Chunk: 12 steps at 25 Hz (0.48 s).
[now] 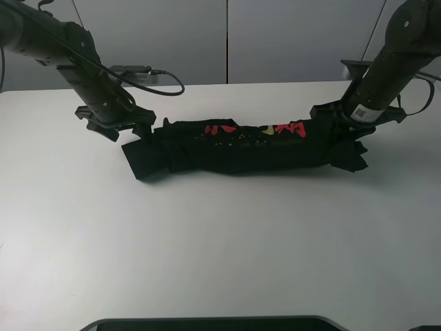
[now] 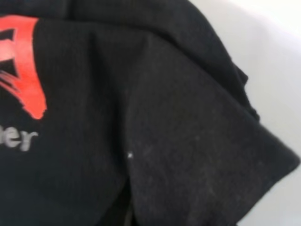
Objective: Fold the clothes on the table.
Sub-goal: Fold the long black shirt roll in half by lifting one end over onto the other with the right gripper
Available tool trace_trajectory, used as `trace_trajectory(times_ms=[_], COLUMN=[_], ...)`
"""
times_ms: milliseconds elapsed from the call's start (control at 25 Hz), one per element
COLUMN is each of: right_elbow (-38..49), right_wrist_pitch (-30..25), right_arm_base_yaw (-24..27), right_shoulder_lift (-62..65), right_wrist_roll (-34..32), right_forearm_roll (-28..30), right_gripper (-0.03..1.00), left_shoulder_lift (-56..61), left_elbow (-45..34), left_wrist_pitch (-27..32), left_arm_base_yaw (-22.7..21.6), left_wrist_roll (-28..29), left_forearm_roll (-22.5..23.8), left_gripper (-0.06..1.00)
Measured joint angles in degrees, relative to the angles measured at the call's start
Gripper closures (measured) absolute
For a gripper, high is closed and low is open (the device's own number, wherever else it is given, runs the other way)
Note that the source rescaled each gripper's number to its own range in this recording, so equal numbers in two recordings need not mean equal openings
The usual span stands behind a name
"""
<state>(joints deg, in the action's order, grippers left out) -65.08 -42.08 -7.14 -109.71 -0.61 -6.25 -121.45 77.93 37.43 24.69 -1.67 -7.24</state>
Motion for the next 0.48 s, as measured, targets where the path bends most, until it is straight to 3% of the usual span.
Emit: trace_trajectory(times_ms=[280, 480], right_elbow=[-3.3, -6.7], right_wrist_pitch=[-9.1, -13.1], right_arm_base_yaw=[0.0, 0.1], right_shoulder_lift=[6.6, 7.6], right_wrist_roll=[2.8, 9.3], right_forearm_roll=[-3.3, -16.9], right_gripper=[0.76, 0.76], left_shoulder_lift=[0.0, 0.0], left_elbow=[0.0, 0.0], left_wrist_pitch=[0.5, 1.0], left_arm_base_yaw=[0.0, 0.0], left_wrist_roll=[0.0, -0.4], left_forearm_roll=[0.1, 0.1], left_gripper=[-0.05, -0.05])
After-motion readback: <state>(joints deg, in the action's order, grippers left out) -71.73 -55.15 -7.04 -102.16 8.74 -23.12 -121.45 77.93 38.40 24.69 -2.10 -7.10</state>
